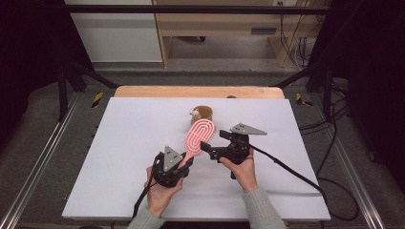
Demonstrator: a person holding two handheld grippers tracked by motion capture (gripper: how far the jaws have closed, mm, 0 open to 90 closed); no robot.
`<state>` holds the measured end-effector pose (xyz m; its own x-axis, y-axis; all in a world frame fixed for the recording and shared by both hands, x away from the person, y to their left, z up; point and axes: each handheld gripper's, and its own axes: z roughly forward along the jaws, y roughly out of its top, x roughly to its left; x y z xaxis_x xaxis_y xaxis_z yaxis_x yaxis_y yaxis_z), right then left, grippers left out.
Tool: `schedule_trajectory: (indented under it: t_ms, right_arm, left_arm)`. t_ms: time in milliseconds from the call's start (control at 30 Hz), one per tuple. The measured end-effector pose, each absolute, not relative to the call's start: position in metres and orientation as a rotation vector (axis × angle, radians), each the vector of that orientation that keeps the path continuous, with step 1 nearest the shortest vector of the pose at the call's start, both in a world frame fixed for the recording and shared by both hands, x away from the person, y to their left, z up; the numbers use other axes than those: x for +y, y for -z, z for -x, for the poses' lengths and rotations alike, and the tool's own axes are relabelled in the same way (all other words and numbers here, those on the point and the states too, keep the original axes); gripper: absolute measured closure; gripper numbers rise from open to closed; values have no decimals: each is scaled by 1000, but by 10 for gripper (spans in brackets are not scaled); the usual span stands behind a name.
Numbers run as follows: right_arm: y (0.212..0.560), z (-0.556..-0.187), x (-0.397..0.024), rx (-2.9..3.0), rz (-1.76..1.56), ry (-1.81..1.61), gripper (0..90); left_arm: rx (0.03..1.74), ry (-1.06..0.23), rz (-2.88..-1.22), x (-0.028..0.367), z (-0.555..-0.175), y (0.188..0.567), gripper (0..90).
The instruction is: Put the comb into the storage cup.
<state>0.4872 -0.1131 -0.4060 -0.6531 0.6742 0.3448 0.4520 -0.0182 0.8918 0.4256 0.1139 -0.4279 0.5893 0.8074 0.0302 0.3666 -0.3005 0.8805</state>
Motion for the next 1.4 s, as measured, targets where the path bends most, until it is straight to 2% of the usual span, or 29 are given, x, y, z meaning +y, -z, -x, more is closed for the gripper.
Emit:
schedule_trajectory:
  t_ms: [433, 767, 1033, 1400]
  right_arm:
    - [407, -492, -107, 2010, -1304, -1769, 47]
    - [409, -495, -105, 2011, -1349, -1794, 102]
    - [410, -496, -105, 2023, -1360, -1802, 174]
    - [410, -496, -105, 2048, -1387, -1812, 319]
  left_arm:
    - [938, -609, -1892, 111, -425, 427, 692]
    - [933, -611, -1893, 108, -425, 427, 692]
    - [925, -611, -1896, 105, -425, 427, 692]
    - [918, -618, -1893, 103, -424, 427, 692]
